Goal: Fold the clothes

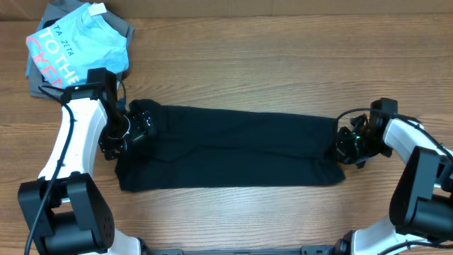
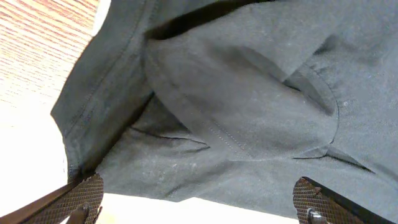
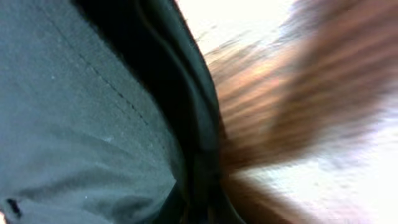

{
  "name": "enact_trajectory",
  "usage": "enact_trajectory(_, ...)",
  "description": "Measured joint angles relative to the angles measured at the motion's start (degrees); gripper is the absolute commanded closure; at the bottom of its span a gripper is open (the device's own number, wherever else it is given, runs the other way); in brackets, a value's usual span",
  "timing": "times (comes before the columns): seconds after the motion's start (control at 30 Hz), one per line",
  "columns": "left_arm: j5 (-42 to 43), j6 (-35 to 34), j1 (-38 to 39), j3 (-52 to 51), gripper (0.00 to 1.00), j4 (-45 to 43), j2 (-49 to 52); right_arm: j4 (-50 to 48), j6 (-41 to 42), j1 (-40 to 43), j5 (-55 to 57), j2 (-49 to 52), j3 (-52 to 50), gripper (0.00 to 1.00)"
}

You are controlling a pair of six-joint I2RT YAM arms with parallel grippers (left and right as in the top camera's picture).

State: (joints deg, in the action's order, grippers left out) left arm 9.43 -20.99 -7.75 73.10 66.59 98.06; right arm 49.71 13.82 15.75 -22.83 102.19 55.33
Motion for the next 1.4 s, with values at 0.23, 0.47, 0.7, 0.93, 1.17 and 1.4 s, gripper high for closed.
enact_trajectory(0.23, 0.0, 0.0, 0.0, -0.02, 0.0, 0.0, 0.0, 6.25, 3.41, -0.2, 5.75, -2.69, 6.43, 0.96)
enact_trajectory(0.47, 0.0, 0.0, 0.0, -0.02, 0.0, 0.07, 0.0, 7.43, 7.04, -5.49, 8.57, -9.88, 7.37, 0.96)
enact_trajectory(0.7, 0.0, 0.0, 0.0, -0.02, 0.0, 0.24, 0.0, 6.51, 11.67, -16.44, 11.69, -10.43, 7.58, 0.96)
enact_trajectory(0.93, 0.0, 0.0, 0.0, -0.02, 0.0, 0.24, 0.0, 6.45, 15.93, -26.12, 12.98, -10.43, 9.16, 0.96)
enact_trajectory(1.17, 0.0, 0.0, 0.0, -0.02, 0.0, 0.2, 0.0, 4.35, 19.67, -35.12, 13.4, -10.43, 9.92, 0.96)
enact_trajectory(1.4, 0.02, 0.0, 0.0, -0.02, 0.0, 0.2, 0.0, 1.46, 22.91, -40.76, 13.66, -10.43, 9.92, 0.96)
